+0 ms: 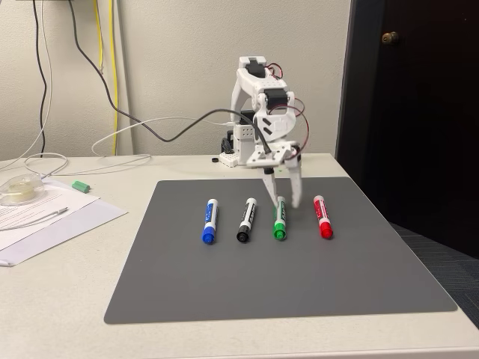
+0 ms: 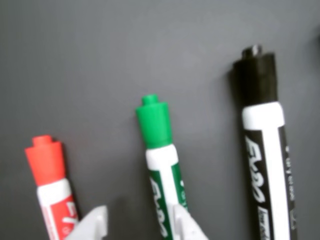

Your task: Pick up the green marker.

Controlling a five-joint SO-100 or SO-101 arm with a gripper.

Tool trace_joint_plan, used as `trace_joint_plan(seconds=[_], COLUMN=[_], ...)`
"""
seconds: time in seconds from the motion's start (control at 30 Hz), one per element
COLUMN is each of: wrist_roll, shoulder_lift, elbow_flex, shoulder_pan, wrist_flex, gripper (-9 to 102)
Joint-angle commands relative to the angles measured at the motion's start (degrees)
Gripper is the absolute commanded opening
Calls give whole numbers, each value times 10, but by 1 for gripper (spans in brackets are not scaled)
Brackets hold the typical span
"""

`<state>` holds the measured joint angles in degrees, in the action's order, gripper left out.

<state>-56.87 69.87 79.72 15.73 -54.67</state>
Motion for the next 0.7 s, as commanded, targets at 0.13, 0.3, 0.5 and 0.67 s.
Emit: trace_joint_plan(seconds=[0.13, 0.3, 0.5, 0.67], wrist_roll=[-18, -32, -47, -44], shoulder_lift=[-11, -20, -40, -50], elbow_flex=[-21, -21, -18, -15], shoulder_pan=[-6, -15, -11, -1], wrist_flex=[10, 13, 6, 9], gripper=[25, 26, 26, 25])
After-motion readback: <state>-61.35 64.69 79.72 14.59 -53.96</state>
